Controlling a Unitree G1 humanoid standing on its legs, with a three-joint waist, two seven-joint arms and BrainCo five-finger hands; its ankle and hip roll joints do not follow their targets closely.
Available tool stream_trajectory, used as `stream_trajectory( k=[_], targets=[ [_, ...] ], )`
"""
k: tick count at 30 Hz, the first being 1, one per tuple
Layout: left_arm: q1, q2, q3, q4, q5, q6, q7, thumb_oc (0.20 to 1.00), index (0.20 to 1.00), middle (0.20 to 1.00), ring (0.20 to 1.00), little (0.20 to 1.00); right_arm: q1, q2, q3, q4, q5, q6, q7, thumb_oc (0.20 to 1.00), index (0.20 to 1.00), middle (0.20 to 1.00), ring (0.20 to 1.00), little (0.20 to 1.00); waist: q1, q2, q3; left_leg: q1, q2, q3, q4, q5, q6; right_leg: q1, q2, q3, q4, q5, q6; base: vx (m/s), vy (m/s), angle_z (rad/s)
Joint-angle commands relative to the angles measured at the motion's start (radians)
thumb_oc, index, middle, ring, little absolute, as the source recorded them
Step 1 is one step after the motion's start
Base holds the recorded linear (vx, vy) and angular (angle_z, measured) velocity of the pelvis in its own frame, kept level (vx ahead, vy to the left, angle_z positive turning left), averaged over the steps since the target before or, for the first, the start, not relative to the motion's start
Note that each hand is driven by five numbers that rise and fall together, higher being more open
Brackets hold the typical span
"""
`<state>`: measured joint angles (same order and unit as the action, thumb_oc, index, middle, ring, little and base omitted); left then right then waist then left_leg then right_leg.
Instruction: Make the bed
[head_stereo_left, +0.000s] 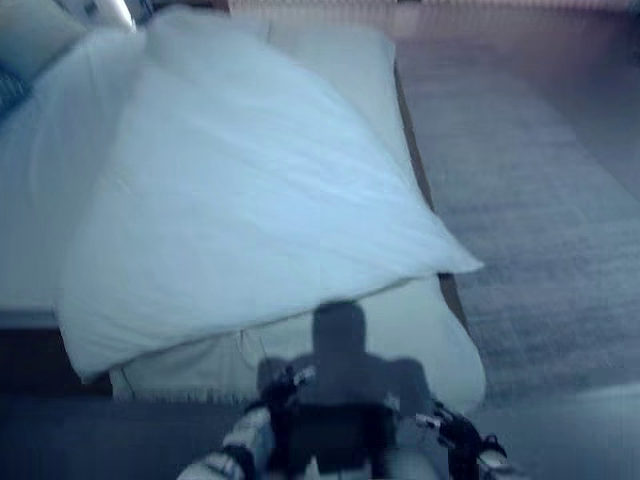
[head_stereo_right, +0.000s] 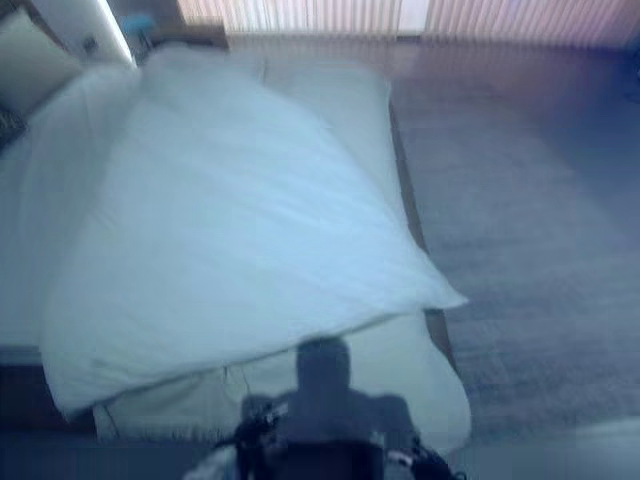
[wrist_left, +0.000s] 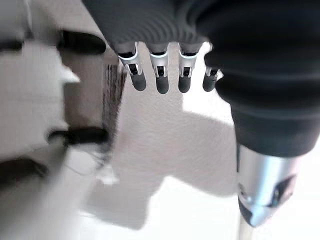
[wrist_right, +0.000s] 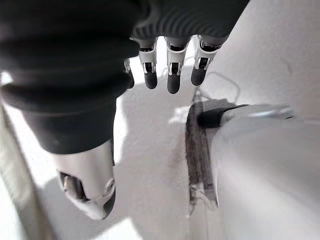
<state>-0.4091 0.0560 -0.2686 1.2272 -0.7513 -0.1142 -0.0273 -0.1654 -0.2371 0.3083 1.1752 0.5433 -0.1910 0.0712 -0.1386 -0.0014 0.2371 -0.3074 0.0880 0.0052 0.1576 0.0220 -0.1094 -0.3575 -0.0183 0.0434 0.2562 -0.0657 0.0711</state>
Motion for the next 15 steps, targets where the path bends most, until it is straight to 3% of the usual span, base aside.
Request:
stream_trajectory(
  k=[1, 8, 15],
  targets=[
    [-0.028, -0.043, 0.077, -0.028, -0.149, -0.034, 0.023, 1.000, 1.000, 1.000, 1.000, 1.000, -0.004, 0.017, 0.035, -0.082, 0.048, -0.040, -0.017, 1.000, 1.000, 1.000, 1.000, 1.000, -0.040, -0.029, -0.008, -0.117, -0.115, 0.050, 0.086, -0.045, 0.078, -0.075, 0.083, 0.039, 0.028, 0.019, -0.004, -0.10, -0.028, 0.03],
    [-0.149, -0.046, 0.195, -0.076, -0.334, -0.072, 0.050, 1.000, 1.000, 1.000, 1.000, 1.000, -0.020, 0.013, 0.040, -0.169, 0.088, -0.056, -0.026, 1.000, 1.000, 1.000, 1.000, 1.000, -0.072, -0.038, 0.021, -0.299, -0.078, 0.053, 0.252, -0.096, 0.059, -0.248, 0.088, 0.028, 0.164, -0.011, 0.001, -0.06, -0.013, -0.07],
    [-0.235, -0.018, 0.286, -0.128, -0.444, -0.116, 0.060, 1.000, 1.000, 1.000, 1.000, 1.000, -0.001, 0.005, 0.052, -0.280, 0.100, -0.070, -0.034, 1.000, 1.000, 1.000, 1.000, 1.000, -0.098, -0.040, 0.025, -0.384, -0.069, 0.049, 0.287, -0.107, 0.055, -0.326, 0.103, 0.038, 0.180, -0.012, -0.003, -0.01, -0.008, -0.04]
  ],
)
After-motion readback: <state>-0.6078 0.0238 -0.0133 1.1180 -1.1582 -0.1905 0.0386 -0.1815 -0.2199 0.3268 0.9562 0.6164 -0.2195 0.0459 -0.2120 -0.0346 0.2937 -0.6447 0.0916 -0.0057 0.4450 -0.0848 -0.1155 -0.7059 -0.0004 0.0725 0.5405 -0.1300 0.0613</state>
